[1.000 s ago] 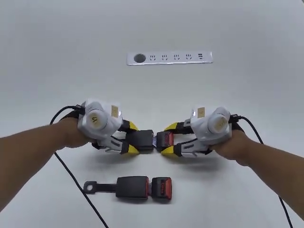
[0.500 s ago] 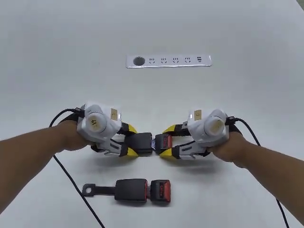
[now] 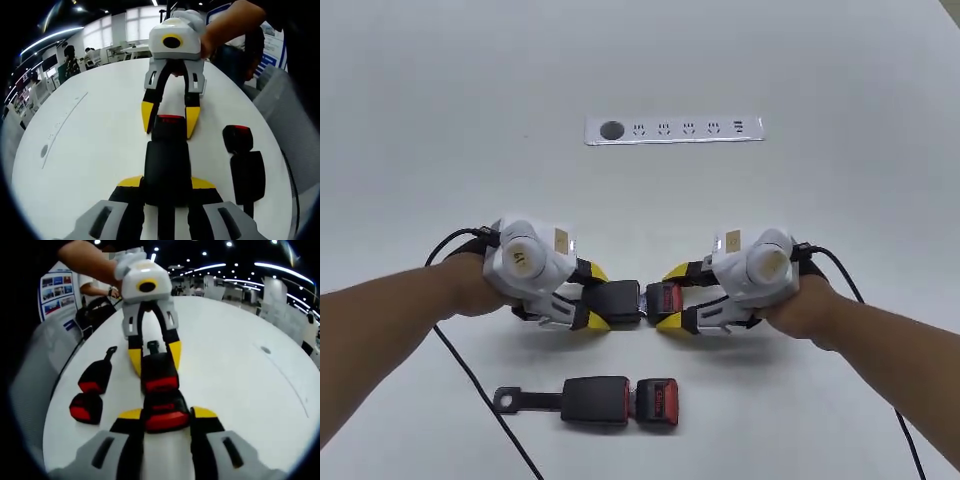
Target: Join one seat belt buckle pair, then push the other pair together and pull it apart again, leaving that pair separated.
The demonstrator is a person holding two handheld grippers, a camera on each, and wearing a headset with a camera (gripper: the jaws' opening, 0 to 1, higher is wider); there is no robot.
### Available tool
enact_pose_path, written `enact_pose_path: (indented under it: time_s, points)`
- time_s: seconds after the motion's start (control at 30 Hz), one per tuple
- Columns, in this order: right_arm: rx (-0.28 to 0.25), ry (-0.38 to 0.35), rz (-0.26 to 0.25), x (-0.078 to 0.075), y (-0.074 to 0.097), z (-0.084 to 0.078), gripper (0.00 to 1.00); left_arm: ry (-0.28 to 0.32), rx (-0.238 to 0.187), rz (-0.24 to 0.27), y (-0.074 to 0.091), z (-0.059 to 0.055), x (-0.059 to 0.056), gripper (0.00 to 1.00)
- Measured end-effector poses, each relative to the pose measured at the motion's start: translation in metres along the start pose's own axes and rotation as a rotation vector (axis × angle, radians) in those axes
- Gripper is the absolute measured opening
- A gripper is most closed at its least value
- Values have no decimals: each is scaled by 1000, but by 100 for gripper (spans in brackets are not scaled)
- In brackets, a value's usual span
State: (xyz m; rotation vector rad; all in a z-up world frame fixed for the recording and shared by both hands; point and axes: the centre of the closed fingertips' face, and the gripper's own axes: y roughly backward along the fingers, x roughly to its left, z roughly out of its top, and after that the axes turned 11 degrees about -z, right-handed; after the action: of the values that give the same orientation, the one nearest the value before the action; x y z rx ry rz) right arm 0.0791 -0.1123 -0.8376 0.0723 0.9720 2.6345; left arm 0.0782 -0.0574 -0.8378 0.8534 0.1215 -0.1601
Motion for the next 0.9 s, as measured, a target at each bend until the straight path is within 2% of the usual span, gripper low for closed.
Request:
enact_pose_path:
  time_s: [0.53, 0.9]
  points:
    - [20, 2, 4, -4, 13, -11, 35, 4, -4, -4, 0, 1, -1, 34]
    - [24, 13, 9, -3, 15, -13, 35, 9, -4, -6, 1, 2, -2, 34]
